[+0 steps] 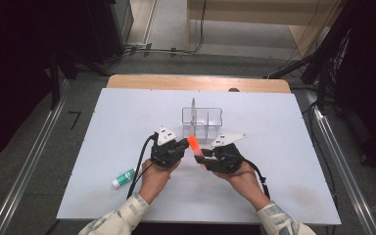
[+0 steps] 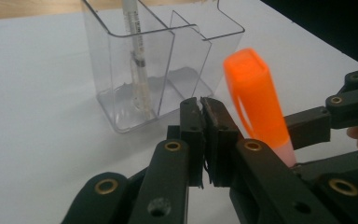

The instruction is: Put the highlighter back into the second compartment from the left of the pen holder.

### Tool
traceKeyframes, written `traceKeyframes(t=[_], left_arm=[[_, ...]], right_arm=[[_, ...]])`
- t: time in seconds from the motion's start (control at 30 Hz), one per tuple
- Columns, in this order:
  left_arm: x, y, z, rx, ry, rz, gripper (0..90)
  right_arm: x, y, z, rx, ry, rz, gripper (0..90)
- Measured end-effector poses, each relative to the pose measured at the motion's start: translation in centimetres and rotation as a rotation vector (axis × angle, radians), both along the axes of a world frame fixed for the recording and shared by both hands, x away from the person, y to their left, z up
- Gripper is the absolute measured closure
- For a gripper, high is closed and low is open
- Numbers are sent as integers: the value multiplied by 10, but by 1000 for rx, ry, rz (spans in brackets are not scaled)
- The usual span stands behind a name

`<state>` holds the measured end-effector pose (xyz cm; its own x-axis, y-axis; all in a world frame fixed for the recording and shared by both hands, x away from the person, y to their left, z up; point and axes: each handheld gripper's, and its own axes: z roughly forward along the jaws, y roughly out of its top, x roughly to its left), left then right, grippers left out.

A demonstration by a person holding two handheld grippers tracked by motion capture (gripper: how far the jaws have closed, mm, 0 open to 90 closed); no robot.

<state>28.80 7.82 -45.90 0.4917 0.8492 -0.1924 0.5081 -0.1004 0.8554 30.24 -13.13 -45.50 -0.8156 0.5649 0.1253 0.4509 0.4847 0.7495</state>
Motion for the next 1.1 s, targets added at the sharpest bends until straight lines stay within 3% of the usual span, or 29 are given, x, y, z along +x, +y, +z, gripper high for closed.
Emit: traceKeyframes(t=[0.13,0.33,0.43,0.63,1.1], left_arm=[[2,6,-2,-9,13,25,760],[4,14,-2,41,13,99,404],[5,16,-3,48,21,121,299],[5,21,-4,60,27,147,221],[-1,47,-1,34,14,198,216]], right_arm=[[1,-3,1,15,2,-10,644],[3,-6,2,22,4,-21,644],[3,-7,1,23,-2,-21,643],[6,-10,3,36,-7,-44,644],[14,-13,5,62,-26,-87,644]])
